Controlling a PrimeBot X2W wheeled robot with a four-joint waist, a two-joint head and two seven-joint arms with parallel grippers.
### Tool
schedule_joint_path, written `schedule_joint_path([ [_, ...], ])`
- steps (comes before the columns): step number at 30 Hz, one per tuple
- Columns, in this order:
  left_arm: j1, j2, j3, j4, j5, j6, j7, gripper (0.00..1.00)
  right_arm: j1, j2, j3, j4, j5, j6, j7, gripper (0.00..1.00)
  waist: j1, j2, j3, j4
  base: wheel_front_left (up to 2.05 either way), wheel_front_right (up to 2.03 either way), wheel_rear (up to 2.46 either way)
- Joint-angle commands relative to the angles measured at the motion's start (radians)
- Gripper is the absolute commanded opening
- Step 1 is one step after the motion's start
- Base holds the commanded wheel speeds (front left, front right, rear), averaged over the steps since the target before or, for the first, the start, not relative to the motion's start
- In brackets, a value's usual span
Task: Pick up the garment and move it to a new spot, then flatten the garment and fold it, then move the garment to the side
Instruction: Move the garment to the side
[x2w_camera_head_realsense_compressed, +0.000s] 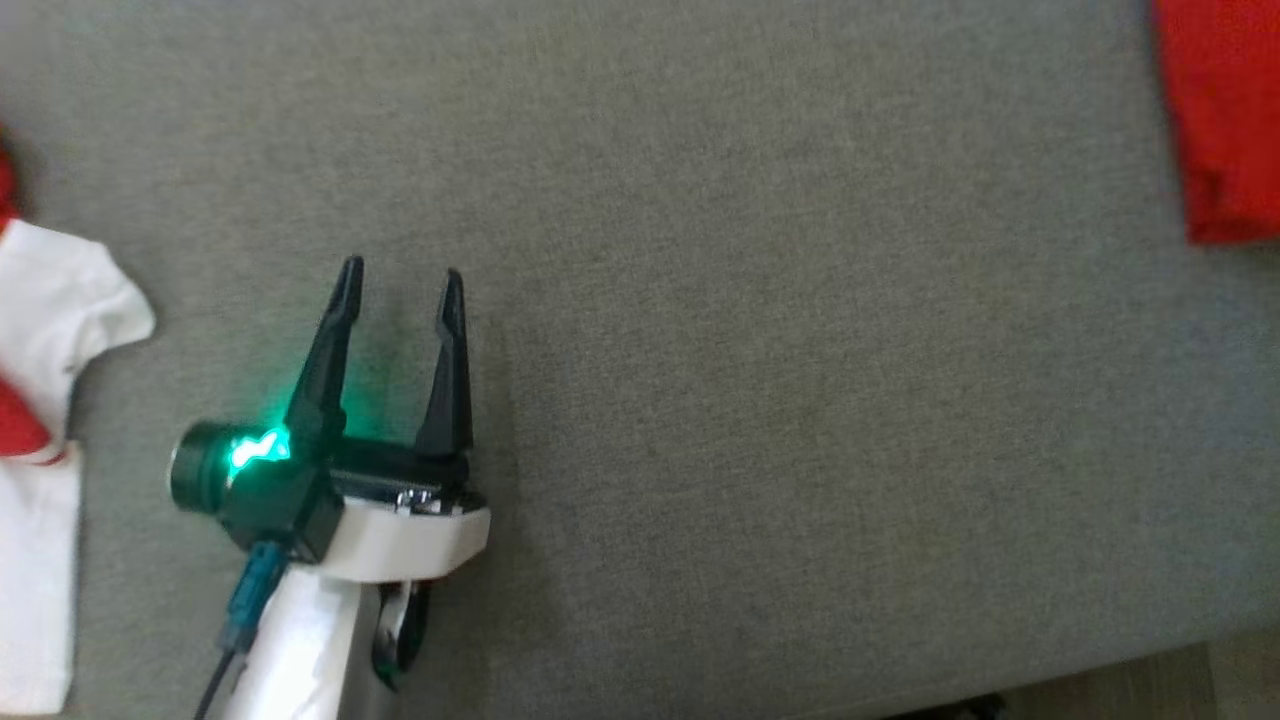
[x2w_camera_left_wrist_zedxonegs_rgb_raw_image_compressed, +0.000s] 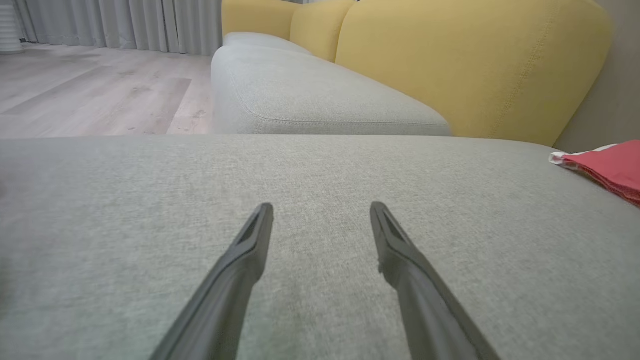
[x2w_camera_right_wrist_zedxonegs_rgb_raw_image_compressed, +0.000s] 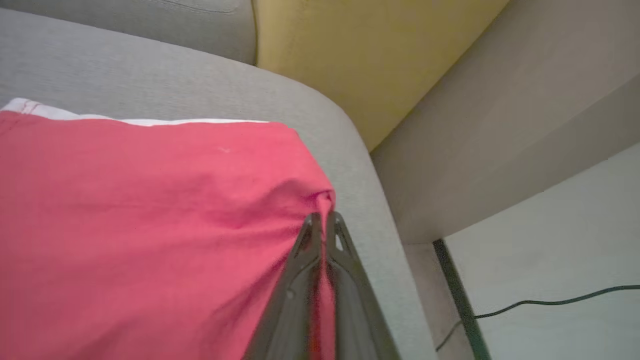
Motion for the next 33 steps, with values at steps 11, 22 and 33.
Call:
schedule_joint_path([
  [11,-0.058,-0.001,0.014,-0.003,-0.006,-0.007,-0.005,1.0,0.0,0.023,-0.175,-0.138,-0.23,-0.001,-0.065,1.0,-0.0002,0.0,0.042,-0.003,0.0,0.0,0.0],
  [22,0.052,-0.001,0.014,0.045,-0.061,0.063,-0.005,1.0,0.161,0.351,0.02,-0.154,-0.152,-0.001,-0.235,1.0,-0.0002,0.0,-0.232,0.079,0.0,0.0,0.0],
  [33,0.186,-0.001,0.05,0.064,-0.082,0.105,-0.005,1.0,0.36,0.539,0.283,-0.091,0.016,-0.001,-0.377,1.0,-0.0002,0.0,-0.49,0.123,0.0,0.0,0.0],
])
